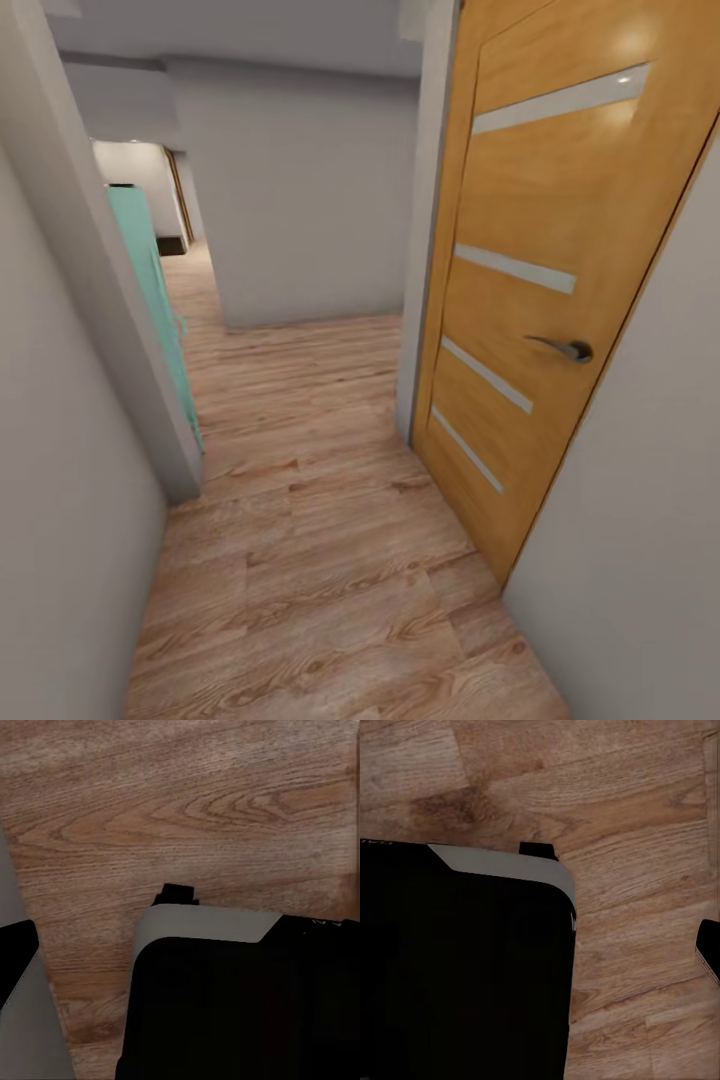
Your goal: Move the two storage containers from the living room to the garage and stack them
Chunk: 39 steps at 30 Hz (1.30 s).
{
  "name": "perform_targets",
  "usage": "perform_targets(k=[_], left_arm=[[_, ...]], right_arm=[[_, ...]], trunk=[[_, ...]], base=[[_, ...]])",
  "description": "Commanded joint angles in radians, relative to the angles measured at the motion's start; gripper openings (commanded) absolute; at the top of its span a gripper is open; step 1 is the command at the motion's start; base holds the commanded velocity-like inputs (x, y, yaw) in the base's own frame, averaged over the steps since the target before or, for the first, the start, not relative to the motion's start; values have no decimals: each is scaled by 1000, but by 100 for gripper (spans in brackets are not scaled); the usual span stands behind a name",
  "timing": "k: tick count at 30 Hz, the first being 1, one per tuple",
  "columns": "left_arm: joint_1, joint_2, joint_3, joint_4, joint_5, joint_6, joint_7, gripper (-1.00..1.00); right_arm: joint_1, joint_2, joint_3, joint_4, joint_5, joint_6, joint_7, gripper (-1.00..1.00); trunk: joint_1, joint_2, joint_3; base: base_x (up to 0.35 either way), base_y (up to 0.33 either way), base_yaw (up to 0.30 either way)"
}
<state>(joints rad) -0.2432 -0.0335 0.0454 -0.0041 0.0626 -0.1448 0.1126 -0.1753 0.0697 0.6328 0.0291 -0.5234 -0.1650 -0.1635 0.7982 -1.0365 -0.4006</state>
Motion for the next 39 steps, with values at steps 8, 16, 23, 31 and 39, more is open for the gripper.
perform_targets(k=[8,16,23,31,39], left_arm=[[-1,0,4,1,6,-4,1,100],[-1,0,4,1,6,-4,1,100],[-1,0,4,1,6,-4,1,100],[-1,0,4,1,6,-4,1,100],[-1,0,4,1,6,-4,1,100]], right_arm=[[-1,1,8,3,-9,-5,-1,100],[-1,1,8,3,-9,-5,-1,100],[-1,1,8,3,-10,-5,-1,100],[-1,1,8,3,-10,-5,-1,100],[-1,1,8,3,-10,-5,-1,100]], trunk=[[1,-1,-1],[1,-1,-1],[1,-1,-1],[1,-1,-1],[1,-1,-1]], base=[[323,0,0],[323,0,0],[323,0,0],[323,0,157],[323,0,266]])
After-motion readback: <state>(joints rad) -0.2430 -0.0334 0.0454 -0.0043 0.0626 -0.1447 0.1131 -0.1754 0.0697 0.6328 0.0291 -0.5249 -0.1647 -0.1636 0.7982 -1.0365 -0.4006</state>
